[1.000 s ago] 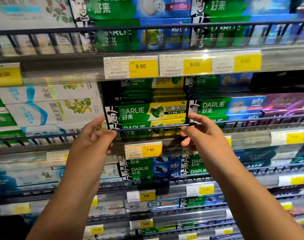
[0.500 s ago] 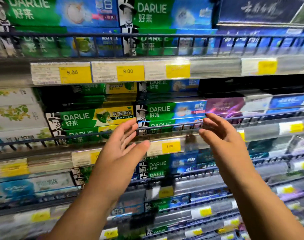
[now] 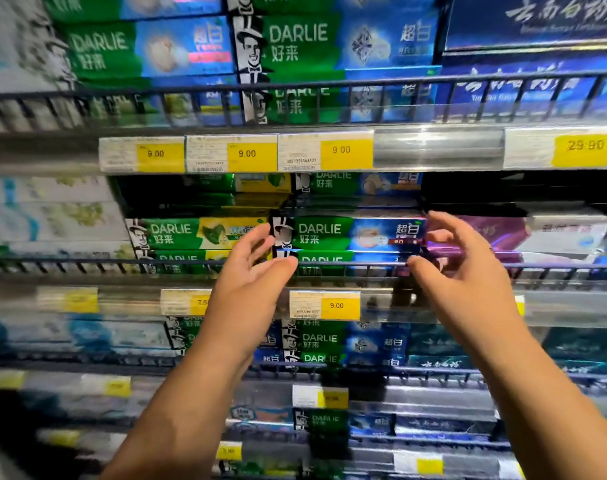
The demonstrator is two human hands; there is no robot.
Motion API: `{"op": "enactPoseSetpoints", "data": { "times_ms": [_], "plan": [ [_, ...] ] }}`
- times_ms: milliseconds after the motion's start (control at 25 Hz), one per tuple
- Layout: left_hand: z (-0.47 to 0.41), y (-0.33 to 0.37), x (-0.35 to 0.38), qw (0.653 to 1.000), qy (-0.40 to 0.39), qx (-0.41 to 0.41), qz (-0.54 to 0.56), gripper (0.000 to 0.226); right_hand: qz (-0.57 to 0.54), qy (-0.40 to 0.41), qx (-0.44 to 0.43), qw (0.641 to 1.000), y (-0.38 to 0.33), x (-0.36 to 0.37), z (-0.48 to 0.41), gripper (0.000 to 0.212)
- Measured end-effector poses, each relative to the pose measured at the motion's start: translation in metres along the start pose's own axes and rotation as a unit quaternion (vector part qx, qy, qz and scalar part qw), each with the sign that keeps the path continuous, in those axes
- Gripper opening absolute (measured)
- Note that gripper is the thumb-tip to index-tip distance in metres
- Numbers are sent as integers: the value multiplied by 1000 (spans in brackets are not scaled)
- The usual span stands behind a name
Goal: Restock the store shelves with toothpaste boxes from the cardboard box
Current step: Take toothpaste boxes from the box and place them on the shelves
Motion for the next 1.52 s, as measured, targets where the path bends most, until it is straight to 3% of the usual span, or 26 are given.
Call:
{"op": "enactPoseSetpoints", "data": {
  "times_ms": [120,200,400,600,760,920,1040,1520],
  "plan": [
    [-3,3,-3,1000,1,-4,-8,48,188,-7,-51,981,-5,7,-11,64],
    [-6,3,-5,1000,-9,-7,-19,45,245,-5,-36,969,-7,11,-18,63],
    [-9,4,-8,999,-11,-5,-33,39,264,40,-33,963,-3,13,-22,44],
    [-12,2,-3,999,-26,3,-32,46,269,73,-39,960,1,14,-26,36],
    [-14,-1,2,999,-41,12,-29,44,251,69,-30,965,3,12,-26,44],
    [-13,-7,-1,999,-32,10,-18,44,154,50,-8,987,11,13,-16,55],
    [-12,-10,-3,999,-35,5,-29,48,84,46,19,995,18,8,-10,53],
    [-13,-10,-3,995,-60,-12,-83,60,-22,20,56,998,14,9,0,47]
  ]
}}
Point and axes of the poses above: each hand's wrist, its own z-axis away from the middle knuckle, its own x-axis out of the palm, y = z × x, the point moved 2 cm from there along -z, towards the middle knuckle, and after that the axes turned 7 degrees about -y, right-handed, at the moved point
